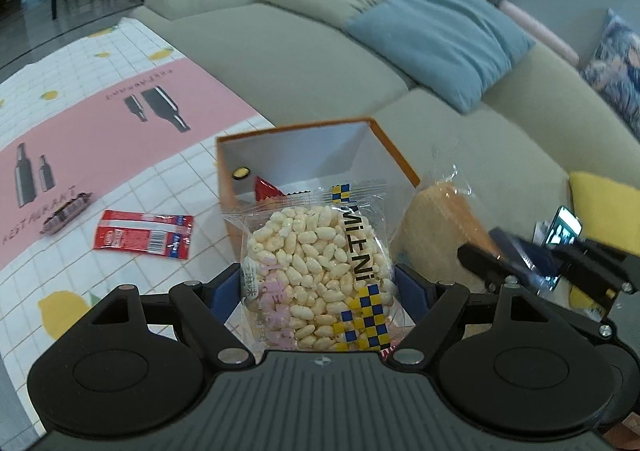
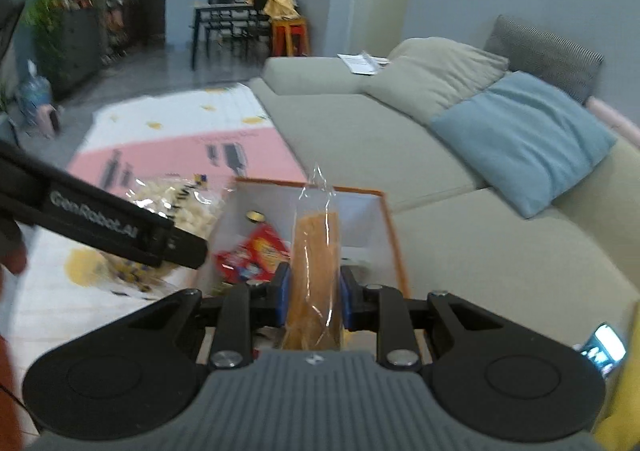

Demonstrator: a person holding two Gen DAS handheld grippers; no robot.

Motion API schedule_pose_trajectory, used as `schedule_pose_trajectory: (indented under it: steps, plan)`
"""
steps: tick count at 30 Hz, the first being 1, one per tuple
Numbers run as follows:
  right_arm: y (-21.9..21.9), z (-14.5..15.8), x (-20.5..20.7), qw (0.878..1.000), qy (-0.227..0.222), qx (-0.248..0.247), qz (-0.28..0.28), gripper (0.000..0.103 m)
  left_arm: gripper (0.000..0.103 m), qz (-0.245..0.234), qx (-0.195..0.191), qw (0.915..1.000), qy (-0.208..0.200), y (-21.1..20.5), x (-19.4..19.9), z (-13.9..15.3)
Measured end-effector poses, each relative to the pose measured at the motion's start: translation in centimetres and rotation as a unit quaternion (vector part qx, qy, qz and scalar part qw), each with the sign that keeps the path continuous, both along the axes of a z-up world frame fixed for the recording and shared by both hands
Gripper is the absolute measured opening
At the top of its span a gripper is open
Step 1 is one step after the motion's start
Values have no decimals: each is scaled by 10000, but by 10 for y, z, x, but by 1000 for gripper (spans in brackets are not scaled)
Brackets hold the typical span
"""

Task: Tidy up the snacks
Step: 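Carry the candy bag with the left gripper while the right carries the bread into the box, then release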

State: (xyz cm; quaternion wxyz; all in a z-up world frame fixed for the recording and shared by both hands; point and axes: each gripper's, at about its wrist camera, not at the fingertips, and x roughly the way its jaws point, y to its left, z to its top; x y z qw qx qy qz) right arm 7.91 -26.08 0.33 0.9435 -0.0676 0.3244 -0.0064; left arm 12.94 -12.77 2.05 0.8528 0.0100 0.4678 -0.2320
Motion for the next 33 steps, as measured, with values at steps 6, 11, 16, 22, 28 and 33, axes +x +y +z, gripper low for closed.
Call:
schedule_pose_trajectory:
  steps: [6,11,16,22,28,33]
  plan:
    - [-6,-5,13,9972,-16,-730,-131,19,92,-128,176,9997,144,-16,11,-15]
    - [-15,-12,14,9919,-69,-1231,-318,18,92,-229,276,9992,185,-30,22,-23]
    - [-10,-25,18,9875,-62,-1570,-149,17,92,-447,423,9980,134,-47,27,-31]
    - [-20,-29,26,9933,9,-1150,-123,16,92,-441,524,9972,288,-46,37,-45]
    - [-46,-30,44,9995,74,-110,-286,13,92,-460,398,9973,406,-43,42,-48]
    - [-57,-19,57,9991,-162,2,-403,9,92,-410,369,9976,418,-41,47,-50]
